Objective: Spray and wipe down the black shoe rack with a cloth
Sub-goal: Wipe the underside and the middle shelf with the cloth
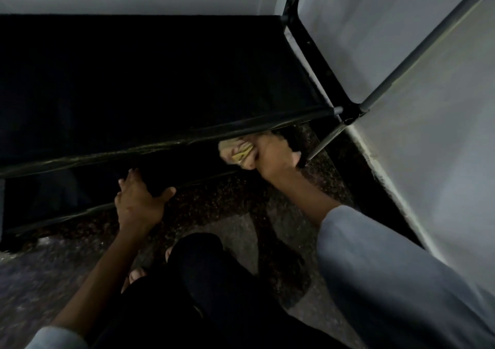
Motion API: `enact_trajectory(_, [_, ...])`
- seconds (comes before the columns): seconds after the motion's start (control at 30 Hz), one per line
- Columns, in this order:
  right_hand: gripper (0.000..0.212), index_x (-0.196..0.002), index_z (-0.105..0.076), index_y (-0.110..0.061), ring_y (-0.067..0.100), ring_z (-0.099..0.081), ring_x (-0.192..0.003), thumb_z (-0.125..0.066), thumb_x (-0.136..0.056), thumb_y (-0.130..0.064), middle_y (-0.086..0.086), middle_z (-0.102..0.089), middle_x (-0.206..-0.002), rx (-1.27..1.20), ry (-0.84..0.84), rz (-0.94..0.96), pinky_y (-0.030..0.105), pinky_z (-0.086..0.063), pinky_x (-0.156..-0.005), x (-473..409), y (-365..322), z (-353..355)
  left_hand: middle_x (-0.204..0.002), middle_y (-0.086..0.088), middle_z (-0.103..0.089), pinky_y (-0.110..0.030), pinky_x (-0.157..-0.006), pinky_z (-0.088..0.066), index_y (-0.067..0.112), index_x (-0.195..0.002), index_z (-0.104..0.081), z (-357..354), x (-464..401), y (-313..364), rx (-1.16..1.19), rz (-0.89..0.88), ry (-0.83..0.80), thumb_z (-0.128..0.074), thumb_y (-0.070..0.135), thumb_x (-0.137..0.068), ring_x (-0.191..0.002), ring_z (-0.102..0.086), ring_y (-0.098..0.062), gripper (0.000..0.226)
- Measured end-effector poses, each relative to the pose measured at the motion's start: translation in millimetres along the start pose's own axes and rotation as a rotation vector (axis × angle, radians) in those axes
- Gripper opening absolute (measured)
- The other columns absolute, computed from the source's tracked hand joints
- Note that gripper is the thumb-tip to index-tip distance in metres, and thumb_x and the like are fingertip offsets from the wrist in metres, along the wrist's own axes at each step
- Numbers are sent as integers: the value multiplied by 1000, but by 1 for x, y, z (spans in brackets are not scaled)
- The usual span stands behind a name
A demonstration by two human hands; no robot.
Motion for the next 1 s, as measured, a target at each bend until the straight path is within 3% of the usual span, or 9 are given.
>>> enact_trajectory(0.1, [42,-121,-63,-27,34,-60,-107,-62,-80,-17,6,-59,-124,-133,-91,290,44,-50,-89,16,-38,-12,-140,-24,-40,-55,-105,-32,-1,-138,-36,0,-1,0,-5,19,-2,-73,35,-79,-132,-34,-43,78])
enact_trajectory(0.17, [41,-119,-66,-20,34,-60,-105,-64,-79,-12,7,-59,-121,-222,-84,377,44,-50,-87,27,-52,-8,-141,-23,-38,-55,-106,-32,-1,-140,-34,1,-1,0,6,18,-9,-72,35,-79,-132,-33,-42,81])
enact_trajectory(0.27, [34,-116,-67,-21,27,-58,-110,-63,-83,-16,2,-58,-124,-270,-63,309,38,-47,-91,24,-28,6,-138,-22,-43,-55,-104,-35,1,-137,-37,1,-3,-2,59,6,-8,-74,35,-77,-130,-37,-41,79])
enact_trajectory(0.43, [37,-121,-62,-25,34,-58,-113,-58,-84,-24,10,-61,-124,-39,-4,17,39,-48,-93,-6,47,27,-130,-21,-52,-55,-98,-42,2,-131,-45,1,-4,-5,119,9,13,-79,36,-72,-124,-46,-41,76])
enact_trajectory(0.6, [39,-126,-60,-28,31,-56,-117,-58,-87,-22,9,-59,-128,8,-42,62,32,-44,-94,-3,14,16,-132,-23,-48,-55,-101,-39,1,-134,-42,1,-2,-2,116,9,16,-77,32,-75,-125,-43,-43,75])
enact_trajectory(0.7, [35,-121,-64,-25,24,-57,-115,-61,-86,-20,5,-60,-127,-193,-148,281,28,-42,-93,13,-29,6,-133,-24,-46,-54,-101,-38,0,-135,-40,1,-1,-2,95,9,16,-77,31,-75,-124,-42,-43,77])
enact_trajectory(0.77, [36,-116,-67,-14,24,-59,-111,-64,-81,-7,8,-63,-120,-406,-170,402,31,-46,-92,21,-57,-3,-129,-25,-50,-52,-96,-42,-1,-131,-43,3,1,-1,133,-4,22,-78,28,-74,-119,-47,-43,74])
enact_trajectory(0.87, [39,-112,-68,-3,25,-61,-107,-63,-75,9,12,-64,-115,-669,-61,440,38,-51,-89,36,-83,-15,-119,-24,-58,-41,-82,-44,-3,-124,-50,12,10,-5,261,-8,74,-78,12,-73,-109,-55,-41,60])
enact_trajectory(1.0, [35,-109,-68,2,25,-62,-104,-64,-76,12,15,-64,-111,-828,15,476,36,-51,-90,55,-88,-10,-116,-23,-62,-38,-76,-43,-1,-123,-53,33,23,-19,338,-31,189,-77,8,-75,-105,-58,-37,55])
Point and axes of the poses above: each hand's wrist, its own x-axis away from the middle knuckle, its own z-axis out of the back of the hand, y = z × x, the point moved 2 cm from there along -x, towards the middle knuckle
